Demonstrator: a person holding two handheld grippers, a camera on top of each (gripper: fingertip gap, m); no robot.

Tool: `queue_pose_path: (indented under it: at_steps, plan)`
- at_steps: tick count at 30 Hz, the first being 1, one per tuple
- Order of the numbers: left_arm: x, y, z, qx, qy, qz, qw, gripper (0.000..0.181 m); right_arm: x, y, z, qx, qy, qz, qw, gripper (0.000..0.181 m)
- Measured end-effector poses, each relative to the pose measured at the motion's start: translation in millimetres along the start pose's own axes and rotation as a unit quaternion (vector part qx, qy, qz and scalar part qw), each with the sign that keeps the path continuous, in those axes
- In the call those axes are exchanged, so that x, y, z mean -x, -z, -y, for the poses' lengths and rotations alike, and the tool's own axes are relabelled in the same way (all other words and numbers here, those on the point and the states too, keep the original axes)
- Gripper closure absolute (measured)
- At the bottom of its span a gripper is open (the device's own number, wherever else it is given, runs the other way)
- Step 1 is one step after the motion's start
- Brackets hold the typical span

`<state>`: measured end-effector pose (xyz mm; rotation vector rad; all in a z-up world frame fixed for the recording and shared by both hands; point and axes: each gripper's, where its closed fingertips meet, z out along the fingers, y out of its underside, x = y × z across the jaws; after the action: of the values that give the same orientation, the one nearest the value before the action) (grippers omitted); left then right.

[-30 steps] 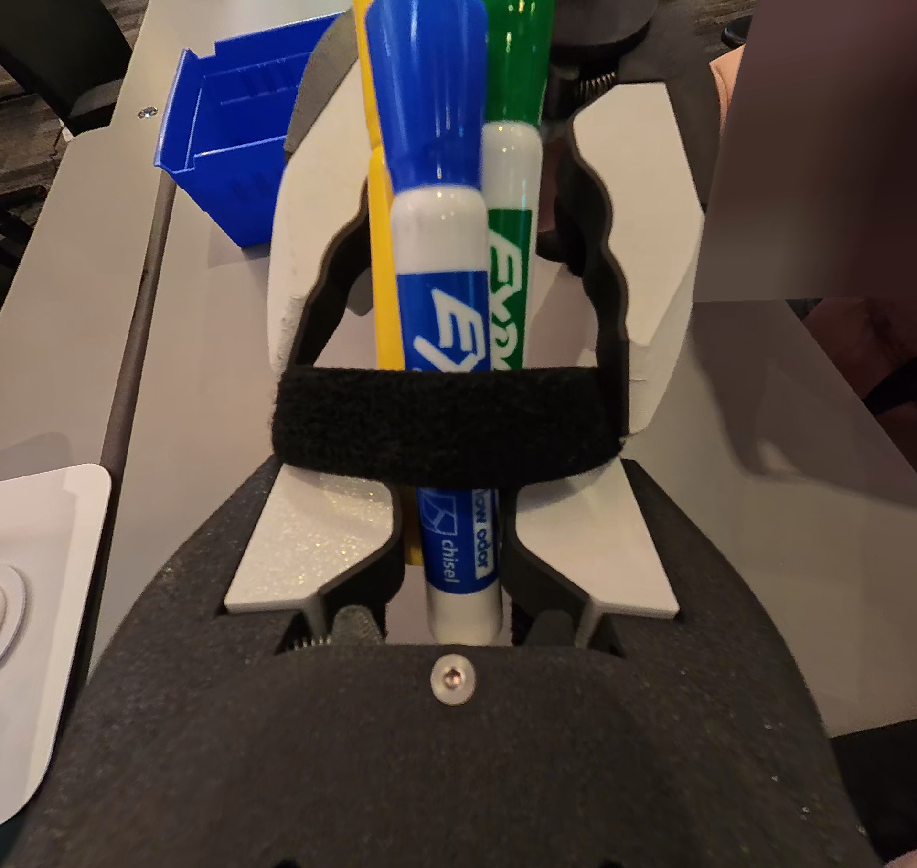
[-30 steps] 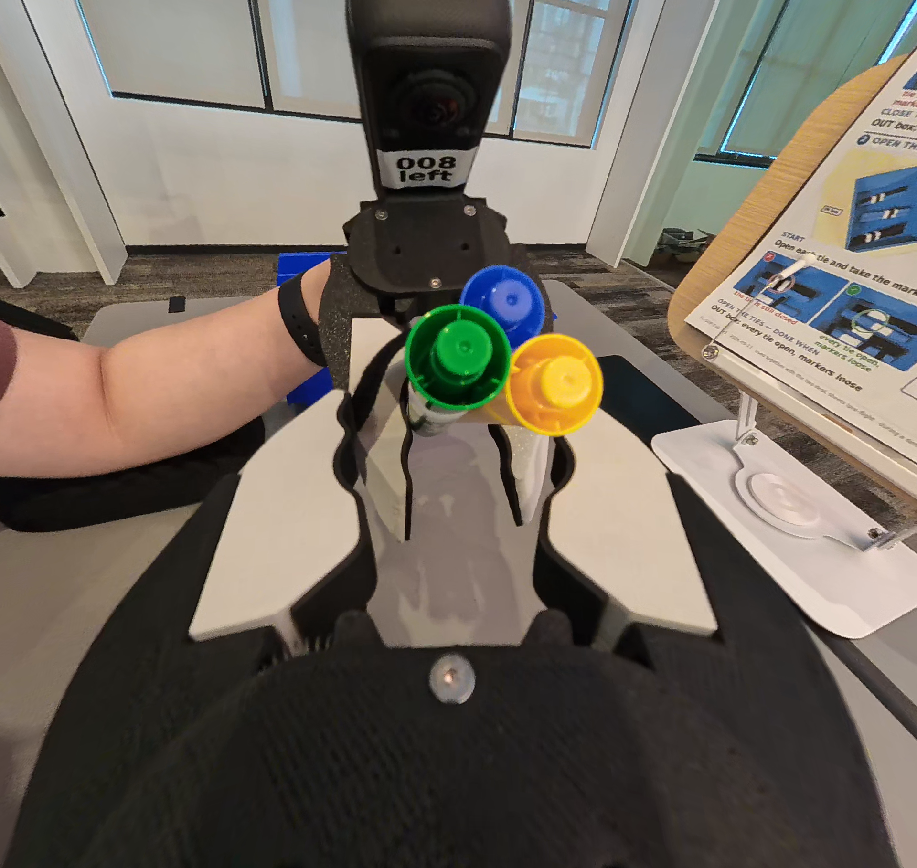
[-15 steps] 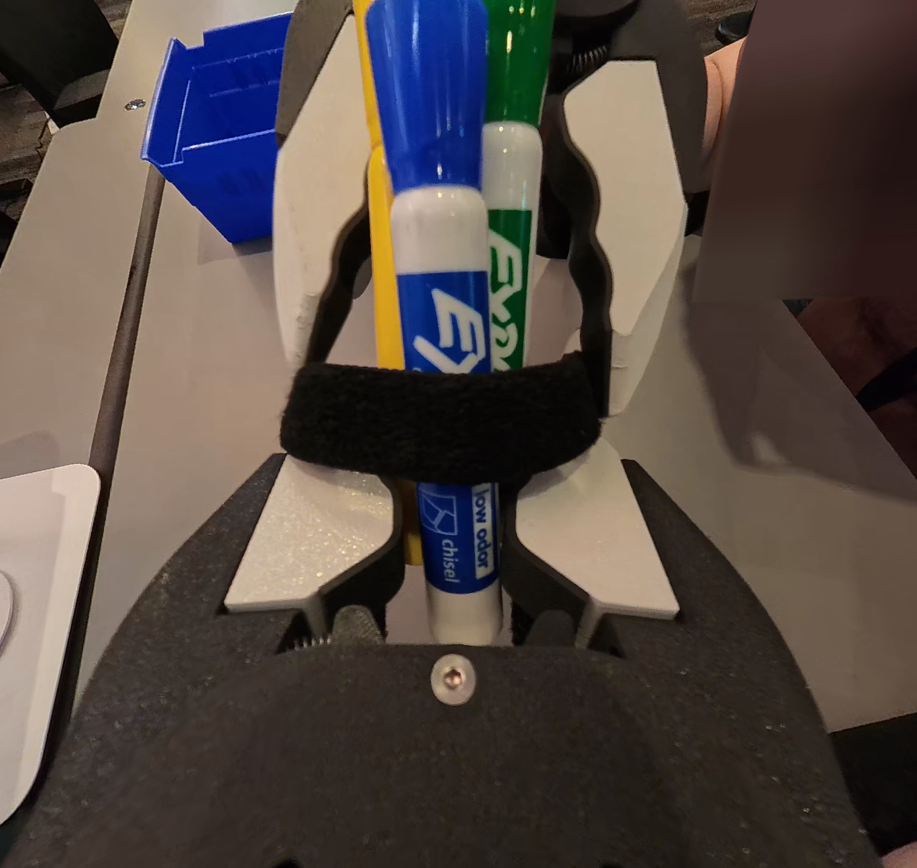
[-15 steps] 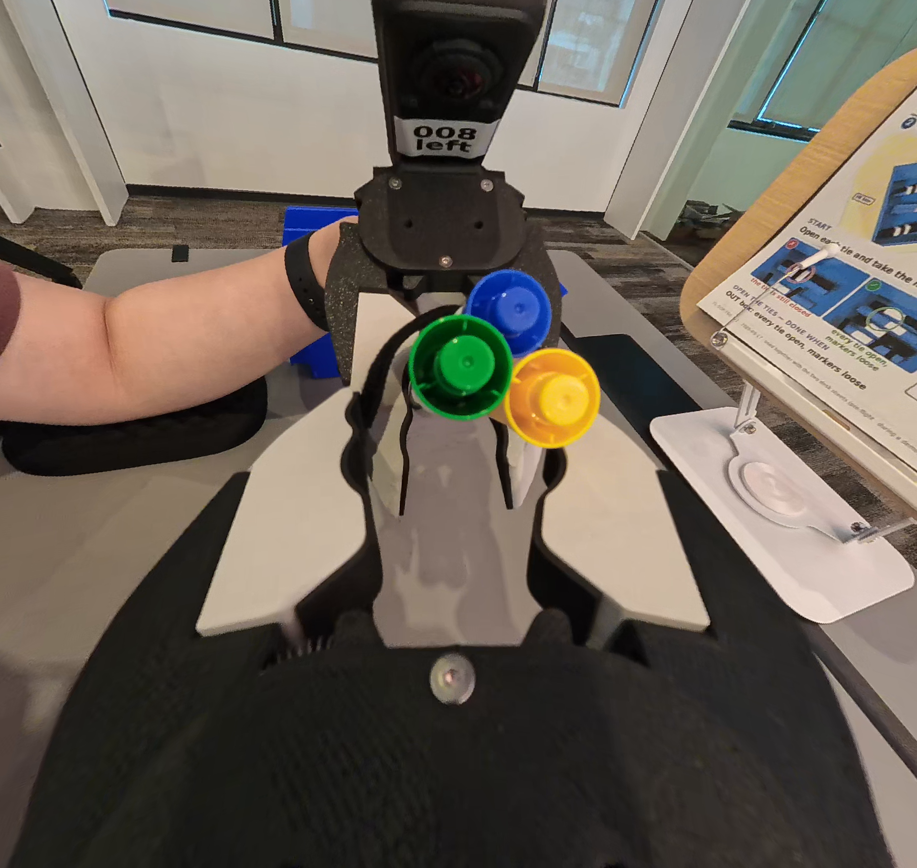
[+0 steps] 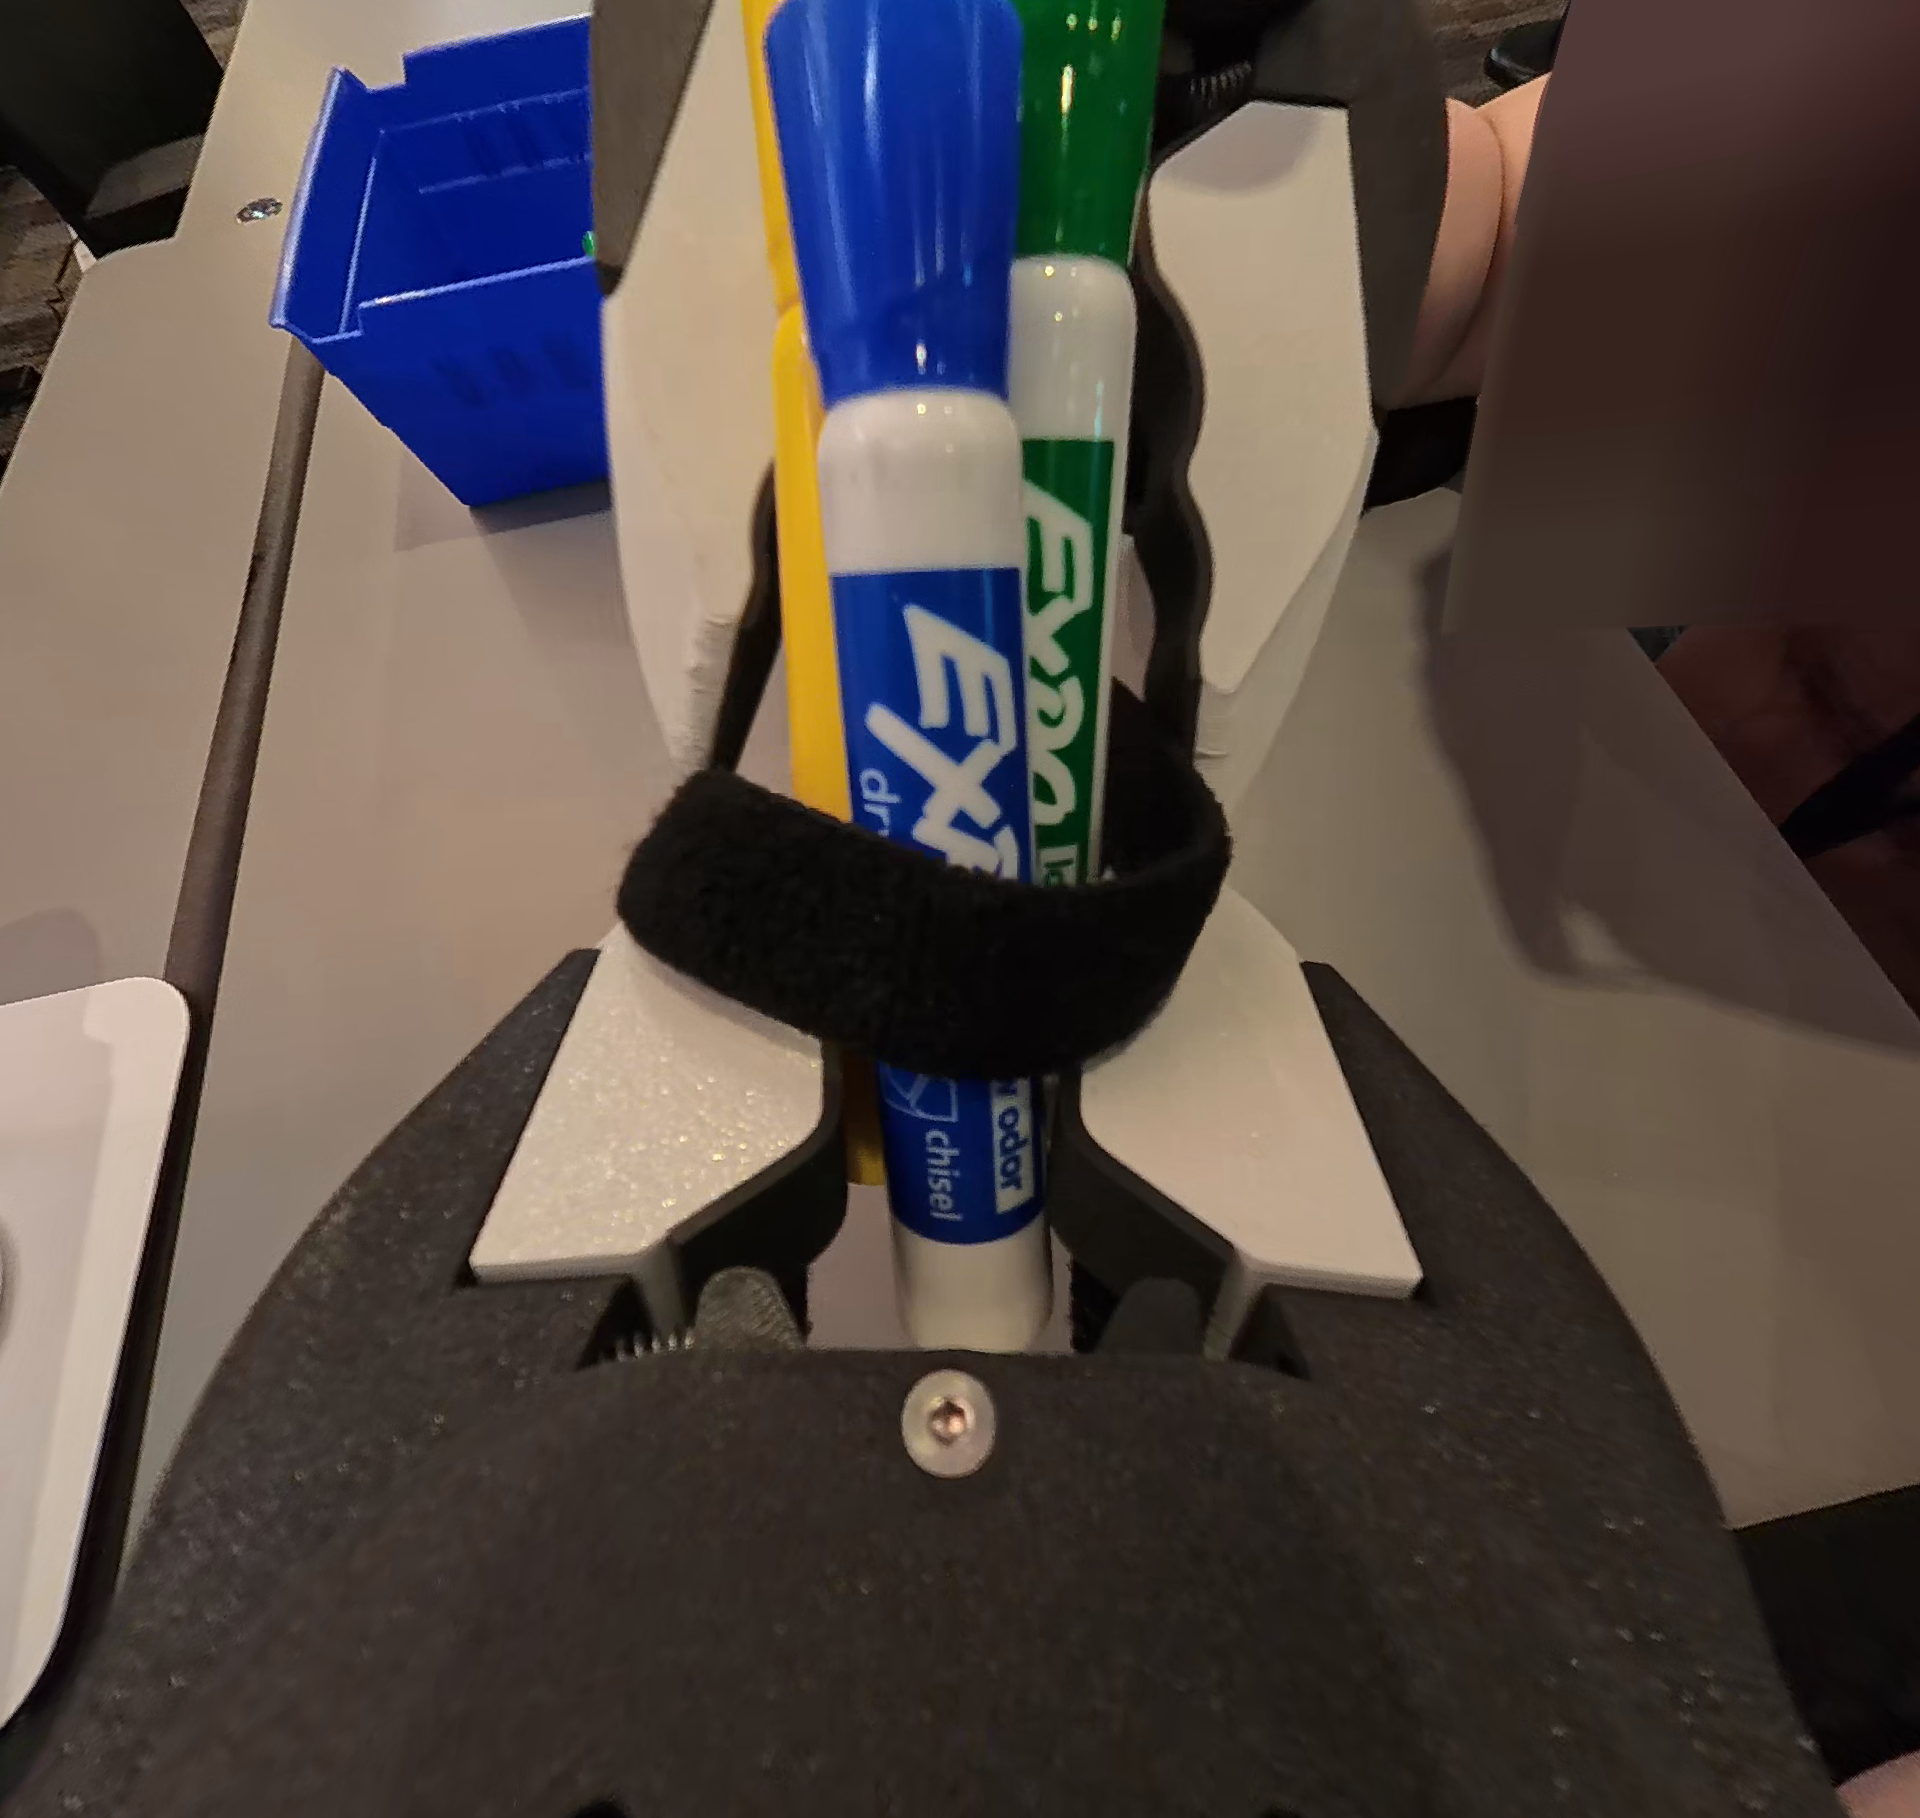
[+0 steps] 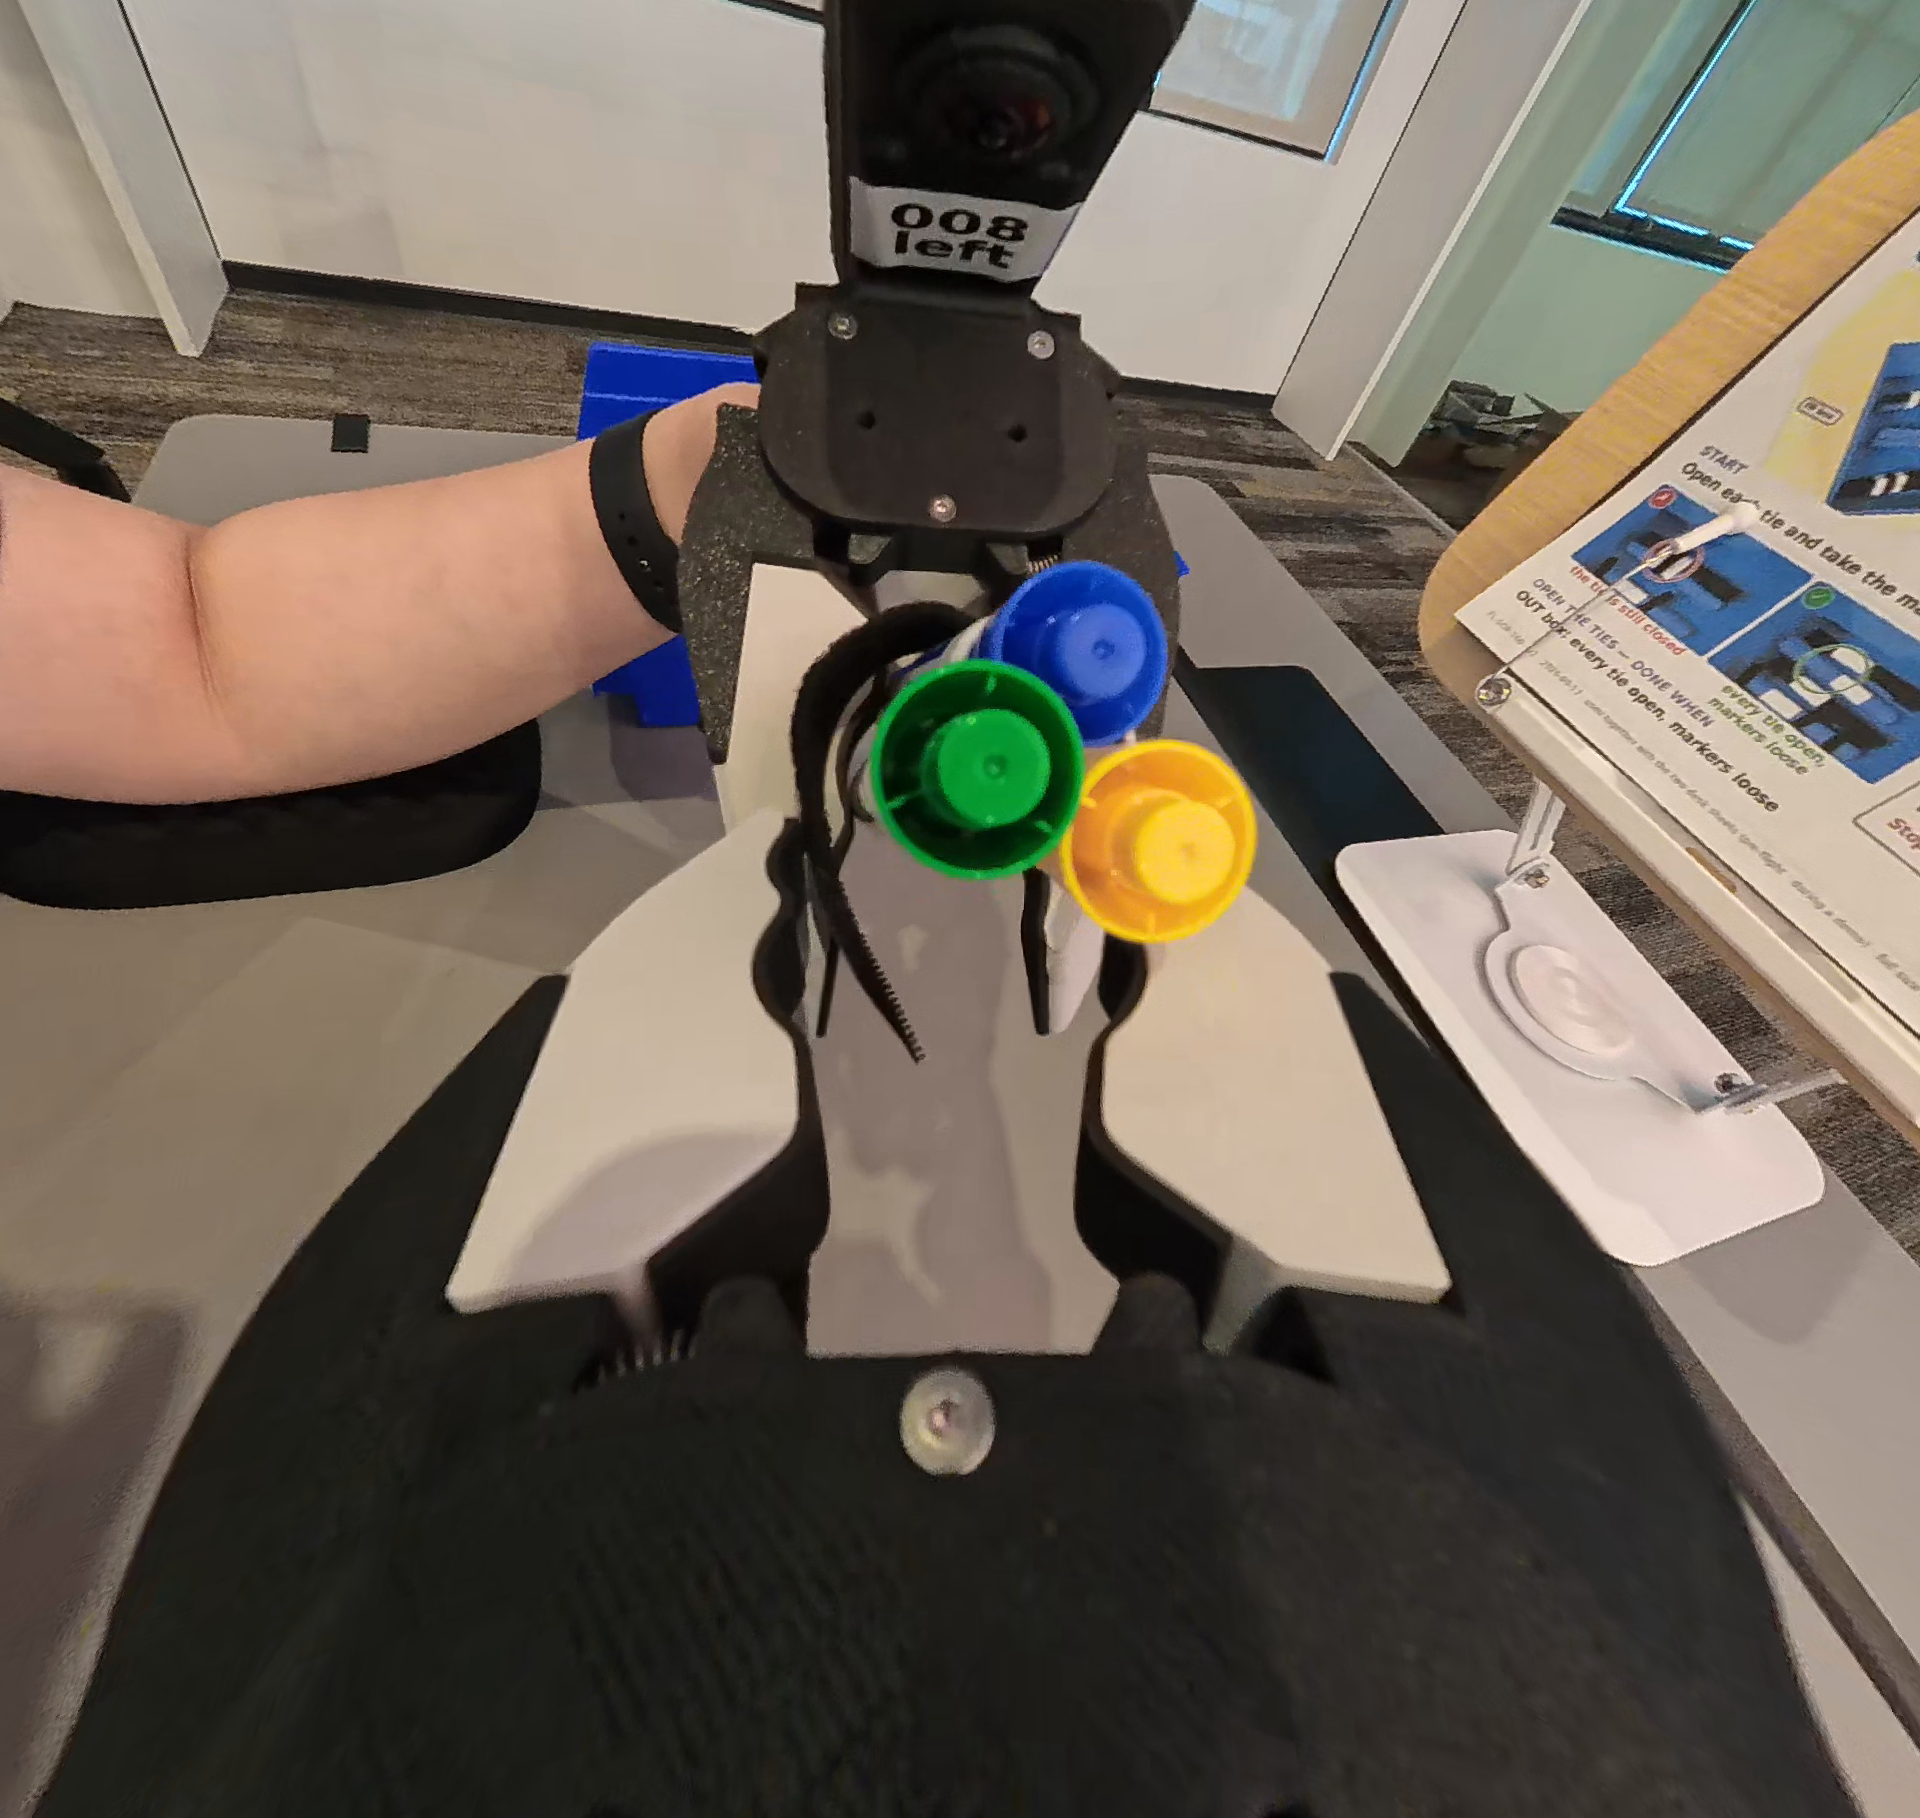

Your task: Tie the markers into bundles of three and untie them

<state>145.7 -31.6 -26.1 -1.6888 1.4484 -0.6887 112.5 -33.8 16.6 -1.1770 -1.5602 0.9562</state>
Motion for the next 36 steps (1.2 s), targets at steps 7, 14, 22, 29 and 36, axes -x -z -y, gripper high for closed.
queue_pose_path:
  at_steps: [7, 14, 22, 29, 36]
  plan:
    - [0.5, 2.9, 2.4, -0.009, 0.002, 0.001, 1.000, 0.139, 1.3, 0.5, -2.3, 0.013, 0.016, -0.001, 1.000, 0.135]
    - [0.1, 2.4, 1.7, -0.006, 0.003, 0.000, 1.000, 0.139, 2.0, 0.4, -4.2, 0.016, 0.023, 0.003, 1.000, 0.144]
    - [-0.8, 2.4, 2.1, -0.008, 0.004, -0.003, 1.000, 0.139, 2.5, 0.3, -4.0, 0.013, 0.029, 0.006, 0.999, 0.145]
    - [-4.3, 1.8, -0.1, 0.001, 0.002, -0.010, 1.000, 0.138, 2.5, -0.3, -3.8, 0.011, 0.038, 0.004, 0.999, 0.132]
    - [-6.6, 4.0, 4.5, -0.011, 0.000, -0.014, 1.000, 0.139, 0.9, 1.5, 1.1, -0.005, 0.029, 0.004, 1.000, 0.113]
